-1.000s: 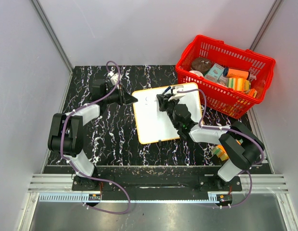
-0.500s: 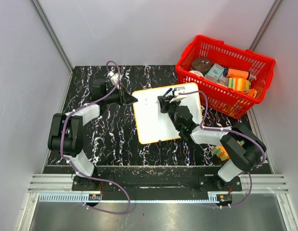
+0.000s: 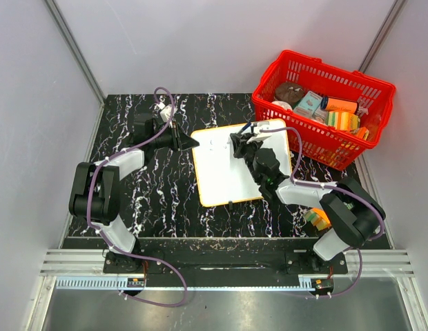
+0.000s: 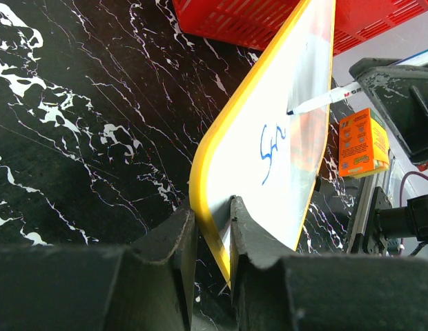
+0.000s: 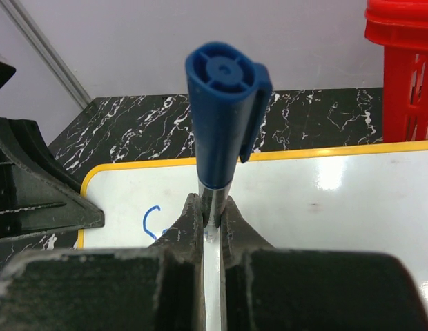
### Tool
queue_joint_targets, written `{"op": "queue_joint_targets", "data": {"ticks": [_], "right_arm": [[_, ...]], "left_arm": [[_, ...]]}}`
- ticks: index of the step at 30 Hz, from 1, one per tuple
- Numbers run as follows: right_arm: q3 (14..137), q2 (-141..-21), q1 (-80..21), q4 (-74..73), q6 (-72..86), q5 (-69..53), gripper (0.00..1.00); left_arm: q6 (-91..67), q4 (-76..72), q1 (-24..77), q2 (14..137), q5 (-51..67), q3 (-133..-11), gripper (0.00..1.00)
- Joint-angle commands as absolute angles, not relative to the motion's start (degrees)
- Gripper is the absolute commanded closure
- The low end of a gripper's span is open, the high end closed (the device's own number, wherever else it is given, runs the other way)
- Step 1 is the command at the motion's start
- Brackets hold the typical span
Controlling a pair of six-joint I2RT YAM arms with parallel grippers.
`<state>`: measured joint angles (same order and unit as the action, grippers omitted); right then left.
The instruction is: Write a sentence on the whiteboard
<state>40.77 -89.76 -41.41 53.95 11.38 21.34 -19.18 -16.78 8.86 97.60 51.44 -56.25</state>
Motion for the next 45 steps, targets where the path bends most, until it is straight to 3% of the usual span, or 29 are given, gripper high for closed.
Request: {"op": "queue_joint_targets", "data": {"ticks": [1, 45], "right_arm": [[43.2, -88.0, -40.5, 55.0, 10.5, 20.7, 1.00], [39.8, -89.9, -40.2, 53.6, 13.0, 21.2, 1.00]], "left_arm": [[-9.2, -12.3, 11.7, 100.0, 45.4, -55.1, 1.00], [-8.6, -11.5, 12.0, 100.0, 44.9, -55.4, 1.00]]}}
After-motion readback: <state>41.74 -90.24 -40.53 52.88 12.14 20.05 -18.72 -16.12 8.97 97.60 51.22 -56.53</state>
